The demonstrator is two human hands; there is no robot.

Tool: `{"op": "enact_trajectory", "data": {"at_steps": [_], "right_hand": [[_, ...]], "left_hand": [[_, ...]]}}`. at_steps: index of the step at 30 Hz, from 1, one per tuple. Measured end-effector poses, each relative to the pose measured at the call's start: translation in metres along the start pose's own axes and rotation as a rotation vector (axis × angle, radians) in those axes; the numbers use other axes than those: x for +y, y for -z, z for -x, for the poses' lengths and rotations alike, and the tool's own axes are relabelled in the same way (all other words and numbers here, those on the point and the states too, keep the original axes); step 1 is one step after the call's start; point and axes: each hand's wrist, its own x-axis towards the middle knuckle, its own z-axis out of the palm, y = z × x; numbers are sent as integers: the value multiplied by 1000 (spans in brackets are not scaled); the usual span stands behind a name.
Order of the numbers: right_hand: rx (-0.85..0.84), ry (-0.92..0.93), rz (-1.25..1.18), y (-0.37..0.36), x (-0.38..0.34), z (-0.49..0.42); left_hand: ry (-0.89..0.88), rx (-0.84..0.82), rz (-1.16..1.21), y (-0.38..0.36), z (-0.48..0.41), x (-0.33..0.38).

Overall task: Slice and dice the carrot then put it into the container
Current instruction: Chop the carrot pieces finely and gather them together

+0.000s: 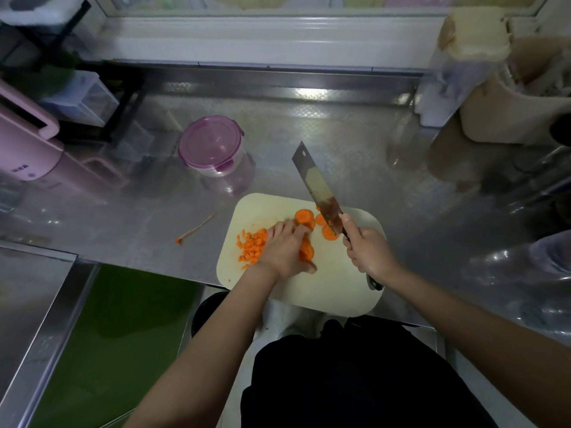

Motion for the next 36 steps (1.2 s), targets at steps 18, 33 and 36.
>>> {"op": "enact_trajectory", "data": {"at_steps": [18, 33, 36], "right_hand": [[-4, 39, -42, 10, 5, -3], [39, 62, -45, 12, 3, -4], [53, 67, -66, 14, 4, -6]], "left_hand": [[-85, -136, -140, 14, -10, 2], [42, 187, 440, 35, -15, 4], [45, 132, 386, 24, -24, 16]]}}
